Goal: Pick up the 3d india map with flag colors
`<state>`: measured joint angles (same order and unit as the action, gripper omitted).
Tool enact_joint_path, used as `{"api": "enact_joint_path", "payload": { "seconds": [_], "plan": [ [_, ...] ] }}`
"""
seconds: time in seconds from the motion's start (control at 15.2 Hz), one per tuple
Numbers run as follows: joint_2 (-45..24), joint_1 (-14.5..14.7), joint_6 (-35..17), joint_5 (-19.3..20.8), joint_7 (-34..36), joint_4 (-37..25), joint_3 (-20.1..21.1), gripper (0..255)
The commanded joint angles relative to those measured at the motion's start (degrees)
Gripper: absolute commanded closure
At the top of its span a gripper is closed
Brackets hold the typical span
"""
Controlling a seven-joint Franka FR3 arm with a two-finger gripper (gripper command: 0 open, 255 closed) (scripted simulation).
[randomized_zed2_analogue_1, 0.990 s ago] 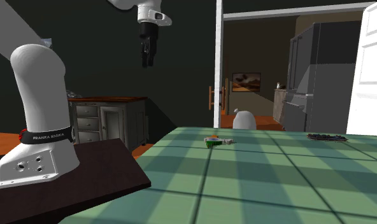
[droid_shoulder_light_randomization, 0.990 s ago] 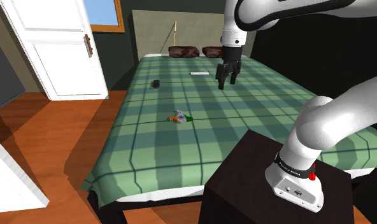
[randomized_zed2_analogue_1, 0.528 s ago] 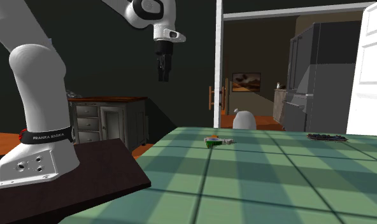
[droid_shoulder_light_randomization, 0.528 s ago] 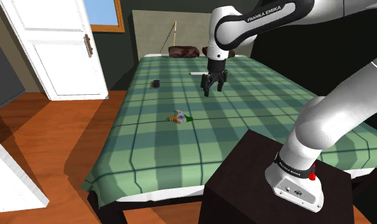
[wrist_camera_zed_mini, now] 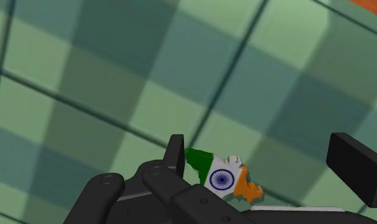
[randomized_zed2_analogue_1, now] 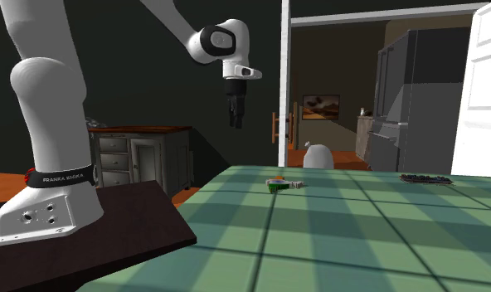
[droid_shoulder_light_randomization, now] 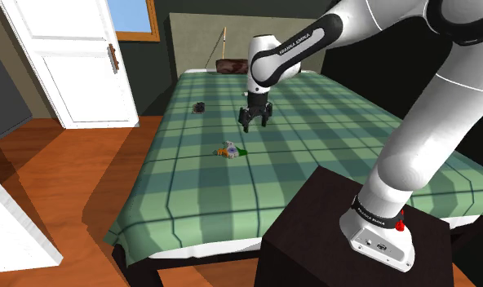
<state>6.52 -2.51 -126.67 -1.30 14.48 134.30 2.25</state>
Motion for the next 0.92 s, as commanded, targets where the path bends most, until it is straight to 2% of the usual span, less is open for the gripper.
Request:
{"api": "enact_joint_path", "payload": {
  "seconds": [0.0, 0.4, 0.86],
  "plan": [
    [-3.8, -0.3, -2.8, 0.5, 1.5, -1.4, -0.1, 0],
    [-17.0, -0.9, -8.7, 2.2, 5.8, -9.6, -0.9, 0],
    [-32.1, -1.1, -12.3, 3.2, 10.1, -22.2, -2.7, 0]
  ]
}}
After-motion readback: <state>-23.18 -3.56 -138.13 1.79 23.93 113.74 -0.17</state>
